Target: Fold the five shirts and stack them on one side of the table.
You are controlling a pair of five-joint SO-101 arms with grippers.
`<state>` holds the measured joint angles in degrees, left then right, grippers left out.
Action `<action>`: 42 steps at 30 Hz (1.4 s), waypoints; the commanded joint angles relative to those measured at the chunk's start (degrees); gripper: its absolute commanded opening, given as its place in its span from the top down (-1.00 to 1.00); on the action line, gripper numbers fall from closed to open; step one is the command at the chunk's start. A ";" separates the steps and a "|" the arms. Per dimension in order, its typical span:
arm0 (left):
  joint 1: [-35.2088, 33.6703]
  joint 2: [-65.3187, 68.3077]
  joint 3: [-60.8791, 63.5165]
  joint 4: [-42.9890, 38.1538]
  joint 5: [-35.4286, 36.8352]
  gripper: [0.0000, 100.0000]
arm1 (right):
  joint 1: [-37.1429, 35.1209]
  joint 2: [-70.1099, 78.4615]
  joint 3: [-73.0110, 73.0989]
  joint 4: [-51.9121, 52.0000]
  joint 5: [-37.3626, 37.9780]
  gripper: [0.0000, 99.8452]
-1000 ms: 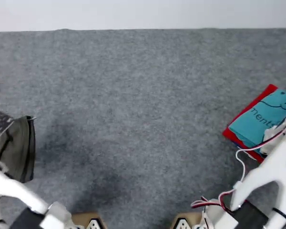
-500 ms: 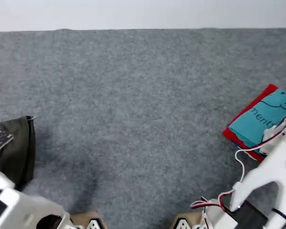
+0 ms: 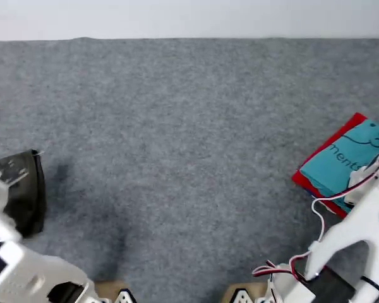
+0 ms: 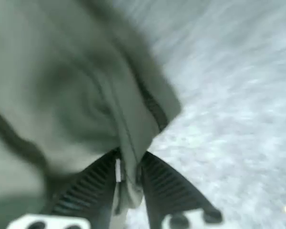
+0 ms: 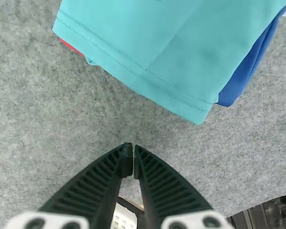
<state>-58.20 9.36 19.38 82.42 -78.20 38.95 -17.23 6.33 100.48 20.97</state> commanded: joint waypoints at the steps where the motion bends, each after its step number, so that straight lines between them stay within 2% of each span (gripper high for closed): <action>1: 4.84 -11.43 -4.44 10.02 0.79 0.99 | -0.57 -2.51 -0.35 2.24 0.62 0.98; 5: 11.78 -23.82 -5.85 15.21 2.81 0.99 | -0.57 -2.51 -0.35 2.24 0.62 0.98; 8: 20.22 -32.44 -6.46 13.63 13.54 0.99 | -0.48 -2.59 -0.35 2.24 0.62 0.98; 13: 37.80 -42.99 -6.81 2.02 35.43 0.99 | -0.22 -2.59 -0.35 2.33 0.62 0.98; 18: 52.75 -46.42 -6.90 -14.15 52.40 0.99 | -0.04 -2.59 -0.35 2.42 0.62 0.98; 21: 60.48 -46.42 -7.96 -24.18 57.14 0.99 | 1.54 -2.68 -0.35 2.42 0.62 0.98; 24: 69.27 -46.42 -9.36 -32.79 57.76 0.99 | 3.74 -2.68 0.35 2.42 0.62 0.98; 29: 80.97 -46.33 -13.32 -39.30 57.67 0.99 | 5.41 -2.68 4.31 2.42 0.70 0.98; 33: 81.32 -44.57 -9.19 -38.59 57.67 0.99 | 5.05 -2.68 5.19 2.42 0.62 0.98; 39: 66.55 -39.65 2.51 -35.16 57.93 0.99 | 2.15 -2.77 5.19 2.33 0.62 0.98; 42: 58.90 -37.01 9.36 -35.43 57.67 0.98 | -1.80 -2.77 5.19 2.33 0.53 0.98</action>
<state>7.74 -28.88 24.57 47.08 -20.88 40.62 -17.23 11.87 100.57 21.05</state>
